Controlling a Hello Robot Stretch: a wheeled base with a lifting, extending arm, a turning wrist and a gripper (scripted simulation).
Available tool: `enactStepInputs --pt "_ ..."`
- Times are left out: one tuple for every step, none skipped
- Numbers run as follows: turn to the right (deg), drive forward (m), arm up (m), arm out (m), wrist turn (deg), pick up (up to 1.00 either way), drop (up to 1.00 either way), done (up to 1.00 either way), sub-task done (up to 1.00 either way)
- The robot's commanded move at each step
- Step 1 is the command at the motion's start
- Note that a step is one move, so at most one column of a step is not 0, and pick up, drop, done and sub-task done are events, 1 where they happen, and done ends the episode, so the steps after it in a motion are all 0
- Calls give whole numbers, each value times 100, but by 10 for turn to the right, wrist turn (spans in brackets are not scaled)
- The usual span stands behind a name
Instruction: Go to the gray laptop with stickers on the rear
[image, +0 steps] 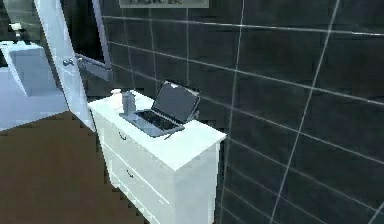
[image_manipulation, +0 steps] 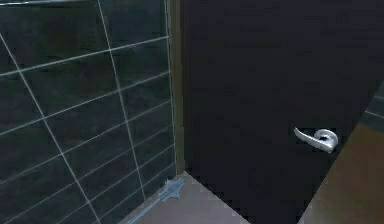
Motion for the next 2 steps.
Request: enactStepInputs --pt "-90 0 0 0 0 0 0 0 0" --pt "0 0 0 0 0 0 0 100 0"
